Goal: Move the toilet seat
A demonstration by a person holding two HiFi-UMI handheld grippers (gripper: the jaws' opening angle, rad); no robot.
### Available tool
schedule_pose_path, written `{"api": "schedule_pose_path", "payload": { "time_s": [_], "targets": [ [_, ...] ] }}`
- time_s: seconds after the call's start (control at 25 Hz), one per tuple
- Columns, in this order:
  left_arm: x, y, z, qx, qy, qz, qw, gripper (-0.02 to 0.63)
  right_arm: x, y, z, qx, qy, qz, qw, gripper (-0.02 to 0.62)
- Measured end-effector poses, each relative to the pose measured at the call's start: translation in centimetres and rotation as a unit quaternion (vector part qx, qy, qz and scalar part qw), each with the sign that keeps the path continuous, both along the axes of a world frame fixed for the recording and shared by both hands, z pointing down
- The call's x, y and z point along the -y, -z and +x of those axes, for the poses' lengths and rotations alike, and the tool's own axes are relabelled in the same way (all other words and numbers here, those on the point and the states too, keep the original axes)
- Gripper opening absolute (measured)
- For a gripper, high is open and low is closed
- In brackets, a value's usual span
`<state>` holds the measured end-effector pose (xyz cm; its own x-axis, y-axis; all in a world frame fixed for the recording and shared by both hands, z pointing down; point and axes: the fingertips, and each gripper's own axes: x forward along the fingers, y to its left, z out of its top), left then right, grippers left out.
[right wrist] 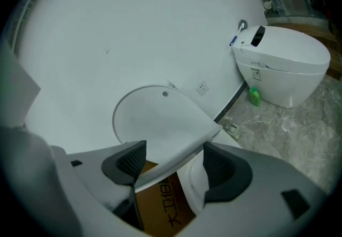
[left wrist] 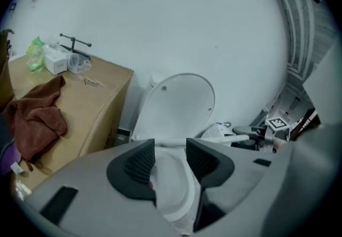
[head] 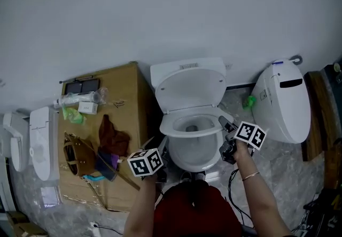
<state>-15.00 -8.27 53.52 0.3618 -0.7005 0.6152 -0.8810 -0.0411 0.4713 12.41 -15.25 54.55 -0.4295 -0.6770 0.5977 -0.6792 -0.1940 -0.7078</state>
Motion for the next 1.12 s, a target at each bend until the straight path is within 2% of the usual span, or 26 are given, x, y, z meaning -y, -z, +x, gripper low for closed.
{"api": "schedule_pose_path", "payload": {
  "time_s": [0.16, 0.24, 0.4, 0.76, 0.96, 1.12],
  "targets": [
    [0.6, -0.8, 1.8, 0.025, -0.039, -0.006, 0.9989, 0.189, 1.4, 0.8, -0.2, 0.010, -0.012, 0.006, 1.000, 0.327],
    [1.7, -0.9, 2.6, 0.030, -0.043, -0.005, 0.9986, 0.176, 1.7, 0.9, -0.3, 0.012, -0.013, 0.006, 1.000, 0.327],
    [3.1, -0.4, 2.4, 0.043, -0.033, 0.001, 0.9985, 0.137, 2.4, 1.5, -0.3, 0.029, -0.021, 0.012, 0.999, 0.327],
    [5.2, 0.3, 2.0, 0.041, -0.015, 0.006, 0.9990, 0.130, 3.4, 3.4, -0.6, 0.092, 0.004, 0.056, 0.994, 0.327],
    [6.8, 1.0, 1.7, 0.045, -0.006, 0.013, 0.9989, 0.127, 4.3, 4.9, -0.9, 0.089, 0.016, 0.103, 0.991, 0.326],
    [7.6, 1.1, 1.5, 0.048, 0.004, 0.016, 0.9987, 0.121, 4.8, 5.2, -1.0, 0.092, 0.012, 0.122, 0.988, 0.327]
  ]
}}
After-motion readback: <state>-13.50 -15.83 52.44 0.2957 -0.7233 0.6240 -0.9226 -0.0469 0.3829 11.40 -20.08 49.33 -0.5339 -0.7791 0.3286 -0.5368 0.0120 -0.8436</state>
